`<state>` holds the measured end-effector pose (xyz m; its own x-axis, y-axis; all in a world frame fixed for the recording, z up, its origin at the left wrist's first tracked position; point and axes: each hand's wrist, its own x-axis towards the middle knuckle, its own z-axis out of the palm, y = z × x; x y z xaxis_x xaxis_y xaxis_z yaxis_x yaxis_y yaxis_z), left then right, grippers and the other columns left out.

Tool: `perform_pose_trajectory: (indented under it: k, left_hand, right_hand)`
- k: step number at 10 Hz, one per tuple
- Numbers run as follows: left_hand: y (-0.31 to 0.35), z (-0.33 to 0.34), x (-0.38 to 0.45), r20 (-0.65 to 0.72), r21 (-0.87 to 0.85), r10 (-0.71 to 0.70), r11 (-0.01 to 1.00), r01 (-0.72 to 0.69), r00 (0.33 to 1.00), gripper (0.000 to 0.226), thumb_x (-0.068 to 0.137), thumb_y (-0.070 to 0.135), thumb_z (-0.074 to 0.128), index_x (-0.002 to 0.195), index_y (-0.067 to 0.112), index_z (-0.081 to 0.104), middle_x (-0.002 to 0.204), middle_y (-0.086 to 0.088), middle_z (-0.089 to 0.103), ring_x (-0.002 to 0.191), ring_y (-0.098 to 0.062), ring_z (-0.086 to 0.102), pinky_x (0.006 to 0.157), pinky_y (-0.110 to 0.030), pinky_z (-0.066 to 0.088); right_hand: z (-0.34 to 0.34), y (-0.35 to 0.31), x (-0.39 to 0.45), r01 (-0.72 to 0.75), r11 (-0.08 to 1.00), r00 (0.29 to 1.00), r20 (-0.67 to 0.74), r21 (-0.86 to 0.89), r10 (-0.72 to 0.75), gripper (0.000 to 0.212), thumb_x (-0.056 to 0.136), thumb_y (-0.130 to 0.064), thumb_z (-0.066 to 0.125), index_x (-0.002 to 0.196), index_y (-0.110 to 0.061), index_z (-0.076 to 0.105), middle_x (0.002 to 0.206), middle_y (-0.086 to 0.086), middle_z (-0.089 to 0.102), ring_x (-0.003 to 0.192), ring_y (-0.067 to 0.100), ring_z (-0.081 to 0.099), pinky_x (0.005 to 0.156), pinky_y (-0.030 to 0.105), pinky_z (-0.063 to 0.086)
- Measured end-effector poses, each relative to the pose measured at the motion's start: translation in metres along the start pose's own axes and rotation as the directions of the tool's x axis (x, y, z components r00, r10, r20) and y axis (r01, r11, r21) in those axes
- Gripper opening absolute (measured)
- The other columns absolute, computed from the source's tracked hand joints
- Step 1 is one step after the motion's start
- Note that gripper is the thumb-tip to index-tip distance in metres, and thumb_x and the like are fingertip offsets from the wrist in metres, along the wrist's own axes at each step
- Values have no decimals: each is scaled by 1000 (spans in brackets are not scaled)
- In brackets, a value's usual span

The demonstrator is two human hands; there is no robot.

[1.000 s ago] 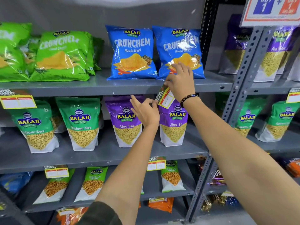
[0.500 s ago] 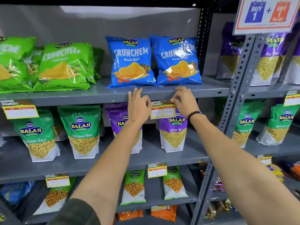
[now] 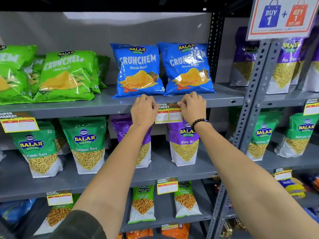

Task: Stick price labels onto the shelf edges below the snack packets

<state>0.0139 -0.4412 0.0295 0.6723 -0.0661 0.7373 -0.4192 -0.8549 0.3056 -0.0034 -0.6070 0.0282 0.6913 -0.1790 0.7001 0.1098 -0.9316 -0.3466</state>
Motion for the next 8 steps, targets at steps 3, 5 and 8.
perform_pose_trajectory:
  k: [3,5,8]
  left_hand:
    - [3,-3,4,3,4,-60,998,60,998,14,88,22,58,92,10,56,98,-7,62,93,-25,56,61,-33,38]
    - [6,-3,11,80,35,-103,994,101,991,53,78,49,68,113,14,48,111,-5,63,105,-25,55,74,-40,49]
    - [16,-2,12,115,139,-75,988,59,991,57,84,44,63,121,6,43,120,-13,57,112,-30,51,90,-43,47]
  right_hand:
    - [-3,-7,4,-45,999,999,4,5,45,21,87,-28,58,89,-8,55,98,13,59,94,33,54,93,46,39]
    - [-2,-11,2,-68,997,998,-1,47,68,58,74,-51,67,109,-8,47,110,12,59,102,34,53,95,47,38]
    - [-1,-27,-3,-92,994,995,31,-53,93,57,80,-43,64,118,-6,42,120,15,56,114,35,48,107,54,31]
